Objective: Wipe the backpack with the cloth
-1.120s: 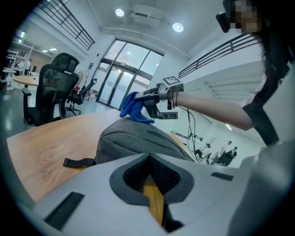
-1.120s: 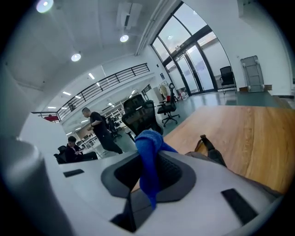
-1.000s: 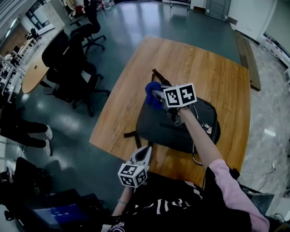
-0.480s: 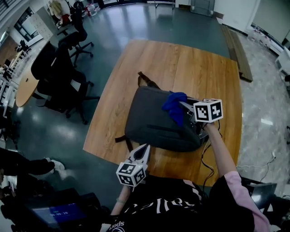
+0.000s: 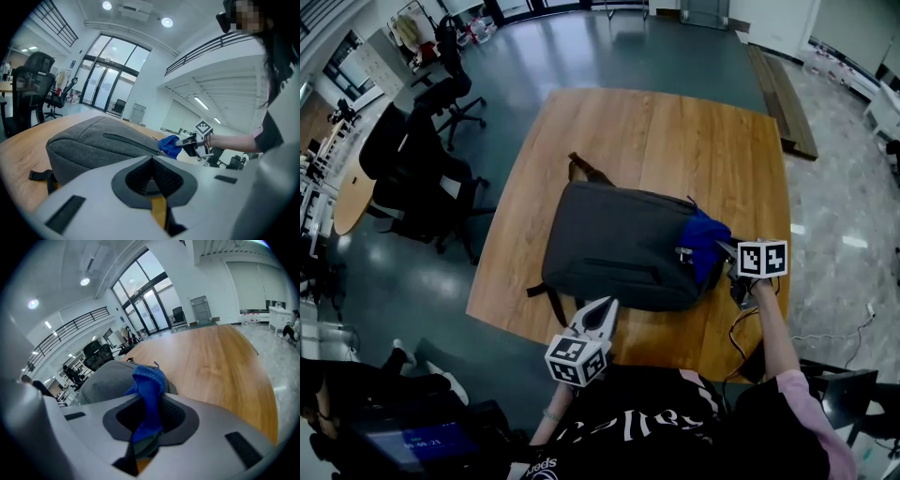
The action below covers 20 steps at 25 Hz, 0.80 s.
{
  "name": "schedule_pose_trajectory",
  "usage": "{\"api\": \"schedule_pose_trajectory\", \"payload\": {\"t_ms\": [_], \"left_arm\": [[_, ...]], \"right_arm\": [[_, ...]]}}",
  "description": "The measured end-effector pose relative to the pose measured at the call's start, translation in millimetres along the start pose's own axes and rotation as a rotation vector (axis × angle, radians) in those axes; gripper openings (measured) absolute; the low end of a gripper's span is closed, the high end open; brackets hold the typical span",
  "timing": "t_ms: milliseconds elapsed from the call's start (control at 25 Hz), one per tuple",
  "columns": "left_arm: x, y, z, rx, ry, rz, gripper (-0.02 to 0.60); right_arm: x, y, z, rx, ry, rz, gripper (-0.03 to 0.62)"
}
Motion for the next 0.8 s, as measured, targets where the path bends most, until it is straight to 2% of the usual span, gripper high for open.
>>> {"api": "schedule_pose_trajectory", "payload": {"t_ms": [200,360,600,800], "left_arm": [[-2.7,5.0,1.6,-0.019,0.034,0.058,-0.002],[-6.8,11.0,-1.5,-0.039,0.017,0.059,-0.002],[-0.1,15.5,-6.3,-0.054,0.010,0.046,-0.002],[-0.8,28.0,-17.4,-0.059,-0.011,0.028,-0.002]], "right_arm": [[10.9,-21.1,-8.2,0.020,0.020,0.043,0.066],[-15.6,-2.1,-14.9,-0.022,-0.032,-0.006,0.066],[-89.1,78.9,-3.7,-0.170,-0.164,-0.108,0.066],[-141.7,174.1,30.6,-0.280,-0.191,-0.209,0.066]]}}
Point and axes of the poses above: the fingertips, and each gripper's own axes: z forward along the fingers, y to its left, x out of its underside, the point moved 7 cm from there along -z, backward along the fingers, and after that the axes turned 12 degrees about x, right-handed, at the moved point
